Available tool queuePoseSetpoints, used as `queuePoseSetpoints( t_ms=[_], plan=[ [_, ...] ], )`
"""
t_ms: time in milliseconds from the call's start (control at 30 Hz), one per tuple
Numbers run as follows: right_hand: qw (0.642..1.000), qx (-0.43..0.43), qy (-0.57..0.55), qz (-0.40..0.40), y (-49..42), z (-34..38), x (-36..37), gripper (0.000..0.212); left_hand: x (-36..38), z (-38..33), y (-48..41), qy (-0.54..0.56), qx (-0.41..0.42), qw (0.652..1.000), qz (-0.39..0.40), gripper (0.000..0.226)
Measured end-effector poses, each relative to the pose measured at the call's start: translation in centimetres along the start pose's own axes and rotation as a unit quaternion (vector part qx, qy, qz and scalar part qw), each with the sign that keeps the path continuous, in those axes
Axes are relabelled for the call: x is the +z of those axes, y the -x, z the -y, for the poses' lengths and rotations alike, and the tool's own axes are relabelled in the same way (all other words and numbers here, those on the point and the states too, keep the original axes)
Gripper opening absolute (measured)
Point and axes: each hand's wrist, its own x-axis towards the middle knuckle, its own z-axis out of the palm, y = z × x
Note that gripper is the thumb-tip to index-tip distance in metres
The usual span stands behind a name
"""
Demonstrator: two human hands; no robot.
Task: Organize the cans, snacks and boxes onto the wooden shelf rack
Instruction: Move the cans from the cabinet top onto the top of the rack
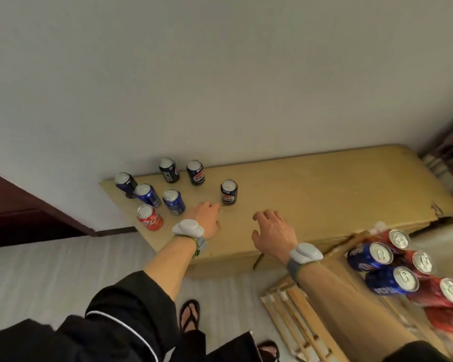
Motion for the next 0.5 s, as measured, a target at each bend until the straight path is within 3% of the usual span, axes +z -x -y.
queuePoseSetpoints(
  t_ms=[500],
  plan=[
    [0.998,0.035,-0.001,0.051,-8.8,12.6,3.7,0.045,-0.3,15.3,-6.3,0.017,-0.013,1.000,0.021,0.050]
  ],
)
